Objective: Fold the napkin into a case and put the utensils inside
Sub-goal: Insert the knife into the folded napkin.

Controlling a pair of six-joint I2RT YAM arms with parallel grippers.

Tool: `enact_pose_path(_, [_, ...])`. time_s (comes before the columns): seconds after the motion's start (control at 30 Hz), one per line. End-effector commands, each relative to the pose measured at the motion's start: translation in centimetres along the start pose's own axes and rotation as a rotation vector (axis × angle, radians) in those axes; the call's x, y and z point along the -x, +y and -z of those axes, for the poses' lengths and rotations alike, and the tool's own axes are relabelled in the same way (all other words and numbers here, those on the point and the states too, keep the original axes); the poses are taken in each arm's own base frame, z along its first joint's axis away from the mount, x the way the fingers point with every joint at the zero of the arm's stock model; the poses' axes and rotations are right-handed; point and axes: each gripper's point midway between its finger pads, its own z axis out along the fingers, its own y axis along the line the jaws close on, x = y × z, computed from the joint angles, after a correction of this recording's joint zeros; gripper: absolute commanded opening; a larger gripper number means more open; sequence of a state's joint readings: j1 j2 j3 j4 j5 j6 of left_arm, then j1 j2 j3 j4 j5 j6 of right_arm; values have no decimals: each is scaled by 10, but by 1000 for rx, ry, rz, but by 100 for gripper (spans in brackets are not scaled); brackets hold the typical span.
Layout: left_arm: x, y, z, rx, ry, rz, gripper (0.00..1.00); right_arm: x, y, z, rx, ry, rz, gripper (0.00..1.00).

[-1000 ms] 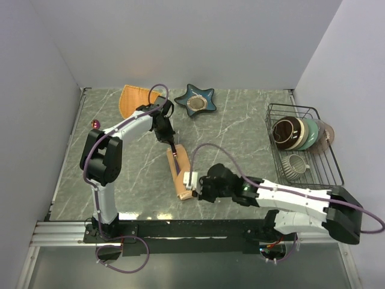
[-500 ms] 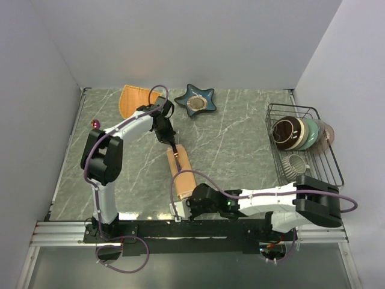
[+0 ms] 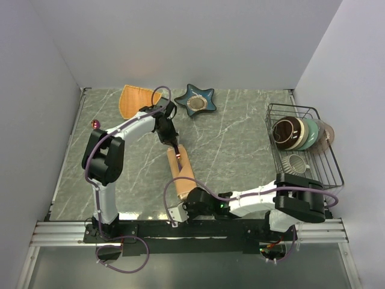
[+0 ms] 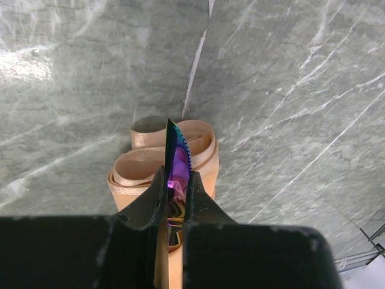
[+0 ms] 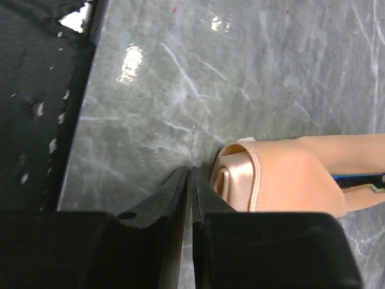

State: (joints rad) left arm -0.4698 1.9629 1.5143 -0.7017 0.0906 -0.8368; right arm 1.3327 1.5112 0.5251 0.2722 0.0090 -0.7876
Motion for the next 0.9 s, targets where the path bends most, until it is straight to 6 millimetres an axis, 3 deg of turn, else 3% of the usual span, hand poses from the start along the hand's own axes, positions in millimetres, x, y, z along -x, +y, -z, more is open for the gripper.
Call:
enact_pose_path(0.0, [-5,-14,2,-30,20,26,1,5,-9,-6,-31,5,2,14])
enact_pose_path(0.4, [-22,-23,-3,-33,44,21,1,7,-15,-9,-55,12,-7,13])
enact_pose_path(0.67, [-38,-16,-9,7,61,13,1,6,-16,-11,-58,23,-13,13])
enact_pose_path(0.87, [-4,-25,9,16,-93,-24,1,9,-18,-10,-58,15,-25,13])
